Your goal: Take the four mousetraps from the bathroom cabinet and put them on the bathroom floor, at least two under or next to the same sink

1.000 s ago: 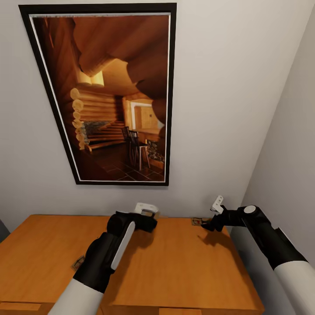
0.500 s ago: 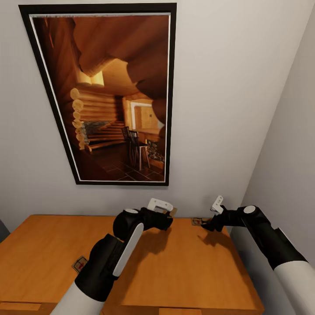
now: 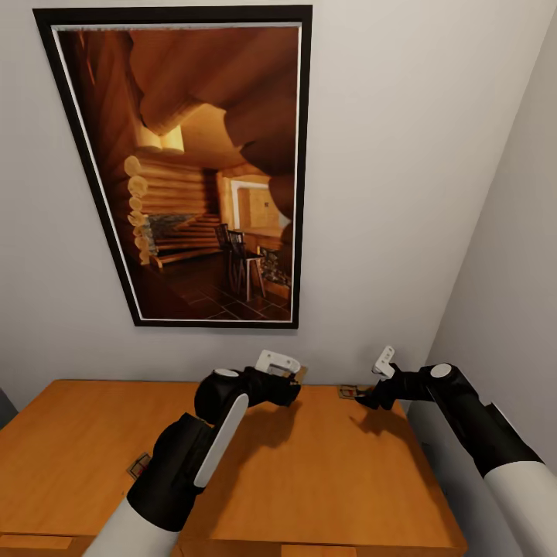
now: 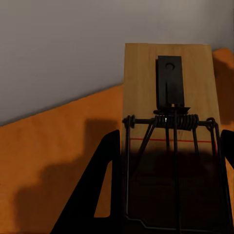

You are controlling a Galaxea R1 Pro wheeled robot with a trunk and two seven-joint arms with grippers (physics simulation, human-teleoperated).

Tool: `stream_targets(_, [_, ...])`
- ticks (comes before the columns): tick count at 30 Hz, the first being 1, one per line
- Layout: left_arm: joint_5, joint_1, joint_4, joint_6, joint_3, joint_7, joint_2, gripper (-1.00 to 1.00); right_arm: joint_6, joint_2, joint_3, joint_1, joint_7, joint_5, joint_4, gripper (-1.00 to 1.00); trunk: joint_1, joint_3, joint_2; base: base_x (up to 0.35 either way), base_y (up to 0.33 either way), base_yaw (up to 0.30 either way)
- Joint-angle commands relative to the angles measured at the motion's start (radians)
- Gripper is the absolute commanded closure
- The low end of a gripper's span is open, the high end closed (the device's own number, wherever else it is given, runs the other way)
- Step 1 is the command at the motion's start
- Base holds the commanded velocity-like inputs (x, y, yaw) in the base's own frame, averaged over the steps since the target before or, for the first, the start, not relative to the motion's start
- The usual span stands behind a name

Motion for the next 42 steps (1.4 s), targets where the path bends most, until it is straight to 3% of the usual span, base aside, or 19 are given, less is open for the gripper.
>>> stream_targets(1, [0.021,-0.001,0.000,0.004,-0.001,0.008,0.009,1.00,0.006,-0.001,0.002,-0.001,0.004,0.005,-0.002,-1.00,0.001,-0.002,-0.002,0.000,0.000,0.000])
stream_targets(7, [0.100,-0.001,0.000,0.001,-0.002,0.009,0.044,1.00,0.005,-0.001,0.001,-0.001,0.004,0.011,-0.001,-1.00,0.001,-0.002,-0.002,0.000,0.000,0.000])
stream_targets(11, [0.119,-0.001,0.001,-0.001,-0.002,0.009,0.055,1.00,0.004,-0.001,0.002,-0.001,0.004,0.013,-0.001,-1.00,0.001,-0.002,-0.002,0.000,0.000,0.000])
stream_targets(37, [0.119,-0.001,0.001,-0.009,-0.002,0.016,0.058,1.00,0.004,-0.001,0.001,-0.001,0.004,0.014,-0.001,-1.00,0.001,-0.002,-0.002,0.000,0.000,0.000])
stream_targets(42, [0.120,-0.001,0.002,-0.011,-0.017,0.016,0.057,1.00,0.004,-0.001,0.001,-0.001,0.004,0.014,-0.001,-1.00,0.001,-0.002,-0.002,0.000,0.000,0.000])
